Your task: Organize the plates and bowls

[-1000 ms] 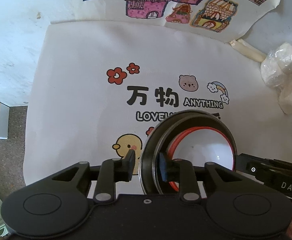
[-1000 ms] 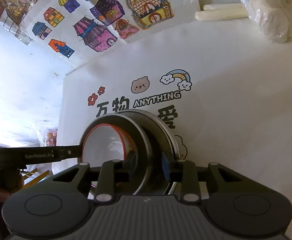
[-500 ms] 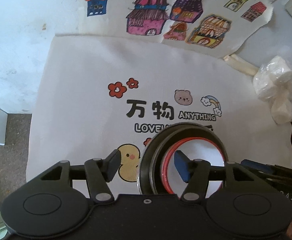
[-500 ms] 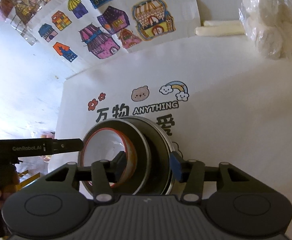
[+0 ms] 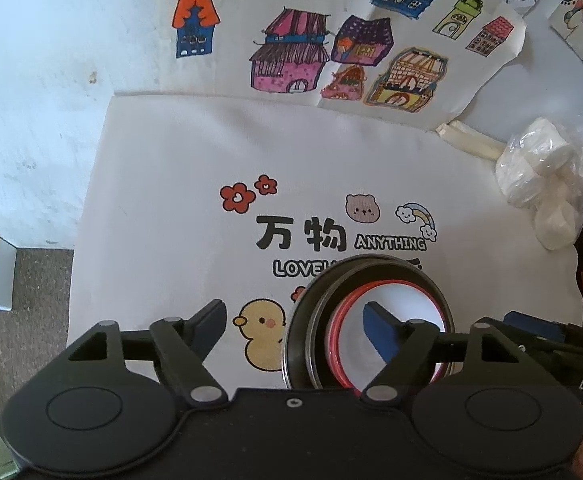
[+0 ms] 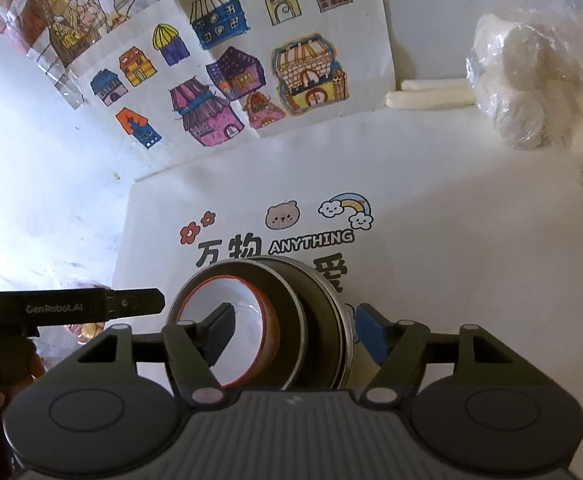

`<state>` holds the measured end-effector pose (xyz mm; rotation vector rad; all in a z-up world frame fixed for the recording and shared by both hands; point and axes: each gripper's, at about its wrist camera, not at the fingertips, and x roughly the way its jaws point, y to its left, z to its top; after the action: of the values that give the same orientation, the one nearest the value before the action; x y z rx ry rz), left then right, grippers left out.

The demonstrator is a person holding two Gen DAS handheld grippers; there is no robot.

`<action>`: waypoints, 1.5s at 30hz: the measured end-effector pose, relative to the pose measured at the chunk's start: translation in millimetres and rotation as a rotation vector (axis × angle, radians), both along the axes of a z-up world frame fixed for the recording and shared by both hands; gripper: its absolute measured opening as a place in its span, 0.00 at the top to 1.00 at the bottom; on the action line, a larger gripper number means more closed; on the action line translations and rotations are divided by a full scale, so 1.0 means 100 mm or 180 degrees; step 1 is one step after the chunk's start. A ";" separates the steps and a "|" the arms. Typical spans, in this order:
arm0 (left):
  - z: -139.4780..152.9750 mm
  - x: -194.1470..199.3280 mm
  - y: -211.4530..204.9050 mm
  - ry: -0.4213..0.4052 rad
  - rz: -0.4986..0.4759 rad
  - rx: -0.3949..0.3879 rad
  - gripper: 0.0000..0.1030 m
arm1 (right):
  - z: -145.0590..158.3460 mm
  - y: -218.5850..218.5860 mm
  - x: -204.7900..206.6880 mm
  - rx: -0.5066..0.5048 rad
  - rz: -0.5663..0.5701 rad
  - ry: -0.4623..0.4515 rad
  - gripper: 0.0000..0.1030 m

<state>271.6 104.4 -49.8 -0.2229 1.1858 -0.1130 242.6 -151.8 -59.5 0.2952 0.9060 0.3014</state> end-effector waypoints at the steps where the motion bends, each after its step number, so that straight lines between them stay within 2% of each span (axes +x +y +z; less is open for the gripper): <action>1: 0.01 0.00 0.01 -0.0013 -0.0006 0.0000 0.21 | 0.01 0.00 -0.02 0.0001 -0.0020 -0.0020 0.27; 7: 0.07 -0.06 0.04 -0.0161 -0.0095 0.0043 0.15 | 0.05 0.01 -0.11 0.0013 -0.0171 -0.0105 0.13; 12: 0.12 -0.13 0.06 -0.0284 -0.0189 0.0029 0.12 | 0.08 0.07 -0.24 -0.0072 -0.0270 -0.0160 0.08; 17: 0.21 -0.27 0.07 -0.0502 -0.0249 -0.0010 0.08 | 0.19 0.12 -0.43 -0.0207 -0.0358 -0.0334 0.00; 21: 0.23 -0.37 0.11 -0.0595 -0.0277 -0.0054 0.06 | 0.25 0.16 -0.54 -0.0237 -0.0475 -0.0487 0.00; 36: 0.25 -0.63 0.17 -0.0681 -0.0309 -0.0082 0.06 | 0.30 0.21 -0.83 -0.0261 -0.0588 -0.0605 0.00; 45: 0.36 -0.74 0.10 -0.0807 -0.0275 0.0004 0.06 | 0.30 0.10 -0.94 -0.0164 -0.0619 -0.0759 0.00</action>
<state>197.6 114.8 -13.4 -0.1513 0.9432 -0.2101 148.8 -141.6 -29.1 0.2906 0.6436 0.1297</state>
